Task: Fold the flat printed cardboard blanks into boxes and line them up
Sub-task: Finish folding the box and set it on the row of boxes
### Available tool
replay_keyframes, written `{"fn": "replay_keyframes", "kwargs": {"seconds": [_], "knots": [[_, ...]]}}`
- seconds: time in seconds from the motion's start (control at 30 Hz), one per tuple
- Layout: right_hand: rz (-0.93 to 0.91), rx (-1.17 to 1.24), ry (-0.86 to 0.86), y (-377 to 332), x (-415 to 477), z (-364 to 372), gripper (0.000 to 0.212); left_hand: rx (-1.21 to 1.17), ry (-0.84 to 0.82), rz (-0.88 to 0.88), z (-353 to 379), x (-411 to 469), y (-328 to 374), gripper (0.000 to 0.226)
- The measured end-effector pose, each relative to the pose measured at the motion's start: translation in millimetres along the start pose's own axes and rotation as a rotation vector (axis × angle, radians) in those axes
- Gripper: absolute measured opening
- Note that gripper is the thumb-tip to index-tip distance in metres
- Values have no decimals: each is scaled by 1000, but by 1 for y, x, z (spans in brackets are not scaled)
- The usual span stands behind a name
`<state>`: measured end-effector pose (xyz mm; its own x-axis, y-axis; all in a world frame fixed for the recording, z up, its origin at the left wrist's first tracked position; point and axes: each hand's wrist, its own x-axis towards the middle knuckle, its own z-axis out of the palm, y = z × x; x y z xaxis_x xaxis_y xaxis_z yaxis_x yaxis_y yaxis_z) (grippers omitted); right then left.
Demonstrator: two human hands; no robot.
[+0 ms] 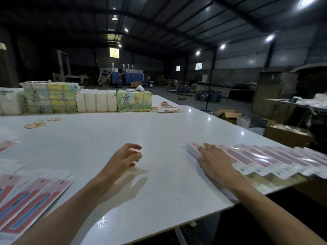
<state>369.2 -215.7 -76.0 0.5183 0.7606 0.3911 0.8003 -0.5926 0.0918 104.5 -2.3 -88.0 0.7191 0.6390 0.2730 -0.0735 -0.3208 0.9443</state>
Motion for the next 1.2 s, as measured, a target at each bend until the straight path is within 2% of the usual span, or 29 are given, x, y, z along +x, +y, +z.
{"fn": "replay_keyframes", "kwargs": {"seconds": [0.1,0.3,0.53,0.7,0.77,0.9,0.97,1.07,1.13,1.2], "knots": [[52,-33,-3,14,-11,-8,38,122,-29,5,-1,1,-3,13],[81,-131,10,12,-16,-23,42,247,-92,-31,-2,-4,0,21],[-201,206,188,-105,43,-39,27,278,-44,-13,1,-10,6,21],[-235,394,187,-182,58,-19,22,288,57,-38,-2,-9,17,17],[-212,466,169,-188,55,-3,21,457,35,-92,-8,-7,25,18],[-223,585,179,-179,61,17,19,845,-136,-224,-39,-12,51,24],[-214,647,181,-177,61,21,19,1098,-161,-311,-64,-23,62,28],[-211,726,155,-178,62,22,20,1383,-90,-514,-104,-53,73,32],[-210,751,135,-178,64,22,20,1493,34,-637,-127,-77,75,33],[-199,770,123,-177,65,23,19,1542,157,-741,-146,-97,76,45]]}}
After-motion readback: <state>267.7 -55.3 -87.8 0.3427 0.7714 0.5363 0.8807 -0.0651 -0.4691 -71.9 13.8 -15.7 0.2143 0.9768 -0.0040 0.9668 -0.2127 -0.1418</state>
